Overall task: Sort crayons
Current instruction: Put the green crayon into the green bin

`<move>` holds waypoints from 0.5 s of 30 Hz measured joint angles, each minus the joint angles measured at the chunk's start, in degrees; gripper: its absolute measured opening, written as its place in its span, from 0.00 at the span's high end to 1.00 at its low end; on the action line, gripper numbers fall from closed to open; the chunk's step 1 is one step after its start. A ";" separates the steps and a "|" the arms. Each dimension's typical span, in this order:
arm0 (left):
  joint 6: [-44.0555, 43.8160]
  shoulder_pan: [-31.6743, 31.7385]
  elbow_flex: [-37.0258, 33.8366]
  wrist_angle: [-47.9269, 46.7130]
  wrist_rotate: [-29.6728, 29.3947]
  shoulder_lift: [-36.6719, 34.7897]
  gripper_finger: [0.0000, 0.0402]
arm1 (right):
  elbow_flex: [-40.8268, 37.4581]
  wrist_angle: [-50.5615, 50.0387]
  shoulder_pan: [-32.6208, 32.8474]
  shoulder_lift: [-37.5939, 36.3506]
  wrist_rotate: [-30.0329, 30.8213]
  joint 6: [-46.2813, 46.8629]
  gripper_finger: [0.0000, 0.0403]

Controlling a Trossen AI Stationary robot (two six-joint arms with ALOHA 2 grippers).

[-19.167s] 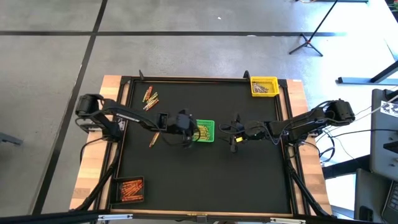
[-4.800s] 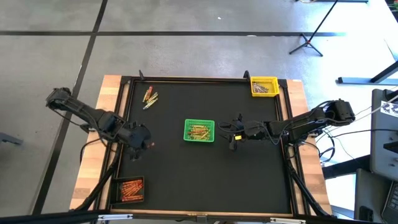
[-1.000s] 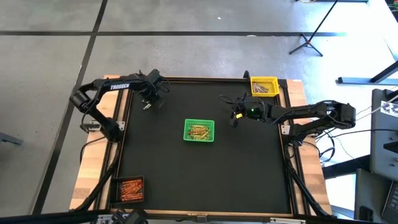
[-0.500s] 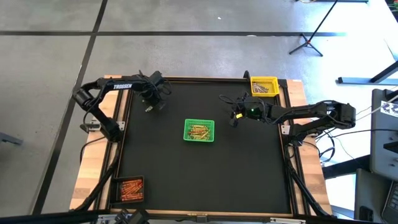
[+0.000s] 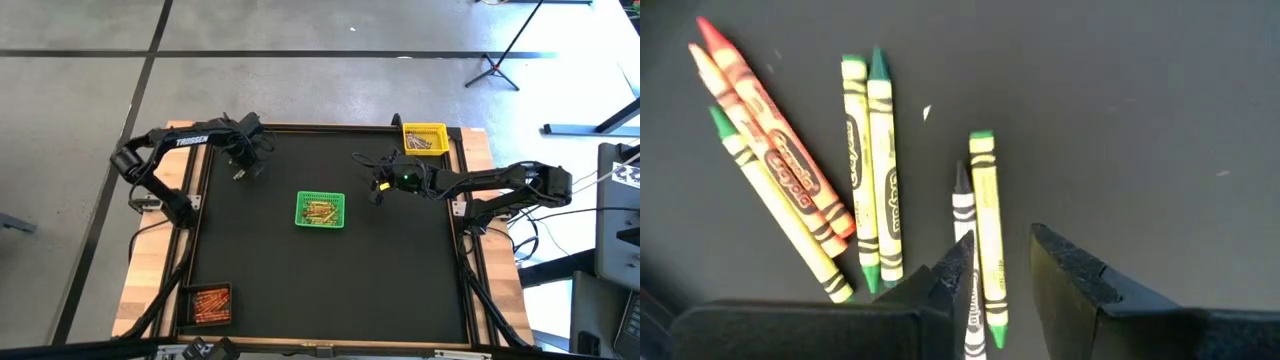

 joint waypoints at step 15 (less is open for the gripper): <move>-0.94 -2.14 -3.69 3.11 0.25 -2.10 0.80 | 0.00 0.07 0.00 0.00 0.00 0.00 0.53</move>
